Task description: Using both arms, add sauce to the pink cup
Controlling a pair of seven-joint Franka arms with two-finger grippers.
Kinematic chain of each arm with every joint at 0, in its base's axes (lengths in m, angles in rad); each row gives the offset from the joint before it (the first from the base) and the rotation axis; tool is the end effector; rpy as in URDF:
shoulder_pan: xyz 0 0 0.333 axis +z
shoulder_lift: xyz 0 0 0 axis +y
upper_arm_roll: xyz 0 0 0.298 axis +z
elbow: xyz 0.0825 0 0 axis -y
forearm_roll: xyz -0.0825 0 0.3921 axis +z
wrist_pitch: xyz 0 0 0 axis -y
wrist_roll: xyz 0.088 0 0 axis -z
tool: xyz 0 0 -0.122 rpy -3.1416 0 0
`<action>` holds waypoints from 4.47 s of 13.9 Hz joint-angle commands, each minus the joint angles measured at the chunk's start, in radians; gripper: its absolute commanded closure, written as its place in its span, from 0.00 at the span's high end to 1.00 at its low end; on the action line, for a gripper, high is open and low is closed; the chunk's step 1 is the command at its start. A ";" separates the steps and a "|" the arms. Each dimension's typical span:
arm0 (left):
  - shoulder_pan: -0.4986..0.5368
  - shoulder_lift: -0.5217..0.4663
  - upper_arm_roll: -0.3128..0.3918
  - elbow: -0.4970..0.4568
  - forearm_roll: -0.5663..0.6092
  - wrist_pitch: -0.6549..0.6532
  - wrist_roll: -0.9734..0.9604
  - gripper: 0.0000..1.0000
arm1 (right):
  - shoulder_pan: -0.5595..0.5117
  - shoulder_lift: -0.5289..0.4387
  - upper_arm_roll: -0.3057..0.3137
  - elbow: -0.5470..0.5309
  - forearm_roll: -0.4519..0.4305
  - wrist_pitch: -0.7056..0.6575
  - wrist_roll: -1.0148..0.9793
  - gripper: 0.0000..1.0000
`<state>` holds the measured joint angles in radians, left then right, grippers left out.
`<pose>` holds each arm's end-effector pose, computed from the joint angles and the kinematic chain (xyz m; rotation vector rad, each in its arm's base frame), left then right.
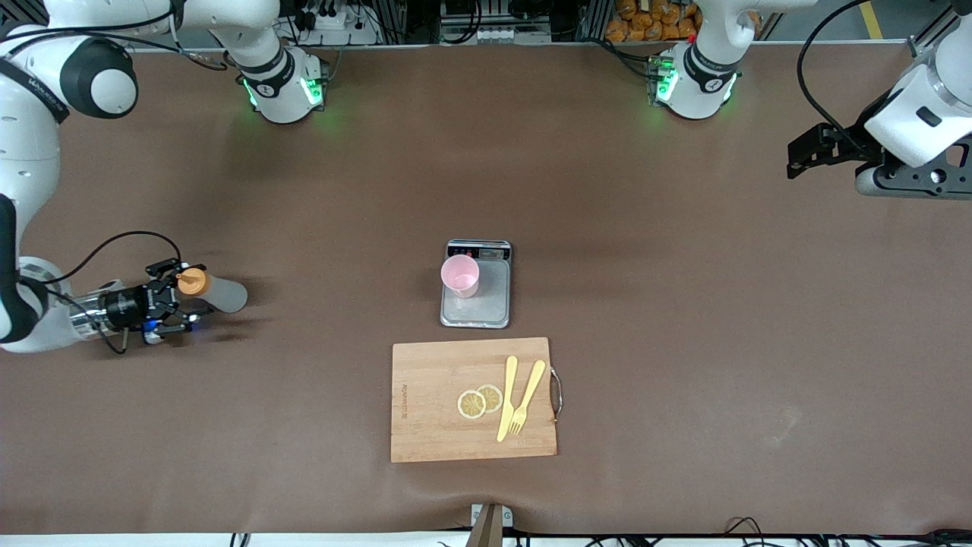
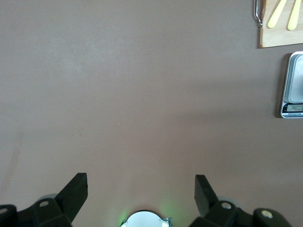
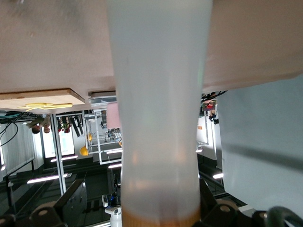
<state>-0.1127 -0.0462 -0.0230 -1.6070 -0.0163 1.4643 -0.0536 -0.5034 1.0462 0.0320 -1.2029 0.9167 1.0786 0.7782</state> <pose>0.5305 -0.0748 0.5910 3.1291 -0.1299 -0.1528 0.6012 -0.1789 0.1494 -1.4790 1.1933 1.4234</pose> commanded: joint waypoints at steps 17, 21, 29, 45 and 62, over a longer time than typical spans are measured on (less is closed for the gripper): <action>0.007 -0.003 0.002 0.010 -0.005 -0.018 0.027 1.00 | 0.035 -0.218 0.017 0.144 -0.140 -0.213 0.230 1.00; 0.007 -0.003 0.002 0.010 -0.005 -0.019 0.029 1.00 | 0.141 -0.313 0.014 0.190 -0.150 -0.233 0.222 1.00; 0.007 -0.003 0.003 0.009 -0.005 -0.024 0.029 1.00 | 0.324 -0.550 0.008 0.195 -0.508 -0.212 -0.045 1.00; 0.013 -0.003 0.009 0.015 0.015 0.001 0.084 1.00 | 0.465 -0.973 0.006 -0.144 -0.849 0.264 -0.398 1.00; 0.022 -0.003 0.002 0.016 0.015 0.036 0.072 1.00 | 0.465 -1.042 0.013 -0.271 -0.915 0.414 -0.493 1.00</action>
<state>-0.0925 -0.0463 -0.0131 -1.5987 -0.0142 1.5068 0.0194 -0.0475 0.0248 0.0438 -1.4490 0.0315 1.4759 0.2956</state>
